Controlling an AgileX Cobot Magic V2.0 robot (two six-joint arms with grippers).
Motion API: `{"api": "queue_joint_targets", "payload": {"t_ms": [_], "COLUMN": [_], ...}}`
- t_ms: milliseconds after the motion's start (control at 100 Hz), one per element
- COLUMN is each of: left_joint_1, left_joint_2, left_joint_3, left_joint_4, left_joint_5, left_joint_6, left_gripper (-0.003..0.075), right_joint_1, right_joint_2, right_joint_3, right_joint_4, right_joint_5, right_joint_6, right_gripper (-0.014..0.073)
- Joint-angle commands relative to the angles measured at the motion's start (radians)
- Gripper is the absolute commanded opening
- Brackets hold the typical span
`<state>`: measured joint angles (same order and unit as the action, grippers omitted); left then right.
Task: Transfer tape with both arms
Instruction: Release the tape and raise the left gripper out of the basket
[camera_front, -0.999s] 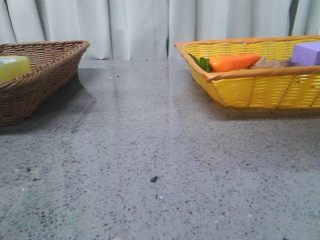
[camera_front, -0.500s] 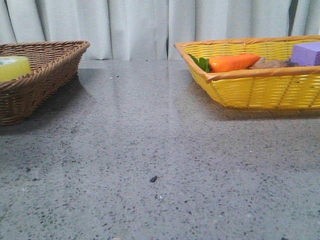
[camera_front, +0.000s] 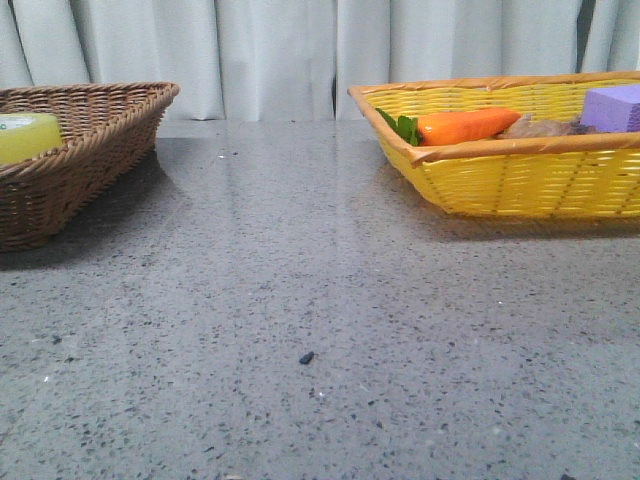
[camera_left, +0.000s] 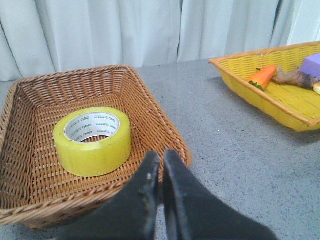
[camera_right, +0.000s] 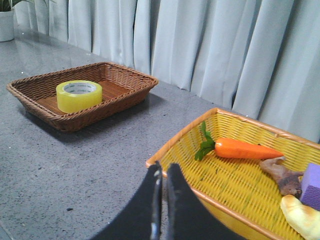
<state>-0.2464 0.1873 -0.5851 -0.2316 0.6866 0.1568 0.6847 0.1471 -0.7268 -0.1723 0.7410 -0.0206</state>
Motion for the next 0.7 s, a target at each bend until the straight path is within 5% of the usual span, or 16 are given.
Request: {"api": "queue_joint_targets", "payload": {"t_ms": [0, 260, 690], "left_joint_1": [-0.008, -0.008, -0.008], "left_joint_2": [-0.066, -0.222, -0.220], "left_joint_3": [0.023, 0.097, 0.102], "left_joint_4": [-0.021, -0.021, -0.021], "left_joint_5": [-0.092, -0.087, -0.087], "left_joint_6": [-0.002, -0.002, -0.002], "left_gripper": [-0.0021, -0.0021, -0.0020], "right_joint_1": [-0.003, -0.003, -0.003], "right_joint_2": [-0.031, -0.111, -0.111], "right_joint_3": [0.013, 0.108, 0.110], "right_joint_4": [-0.045, -0.115, -0.115], "right_joint_5": [-0.108, -0.191, -0.172], "right_joint_6": [-0.002, -0.002, -0.002], "right_gripper": [-0.0074, -0.0074, -0.0074]}}
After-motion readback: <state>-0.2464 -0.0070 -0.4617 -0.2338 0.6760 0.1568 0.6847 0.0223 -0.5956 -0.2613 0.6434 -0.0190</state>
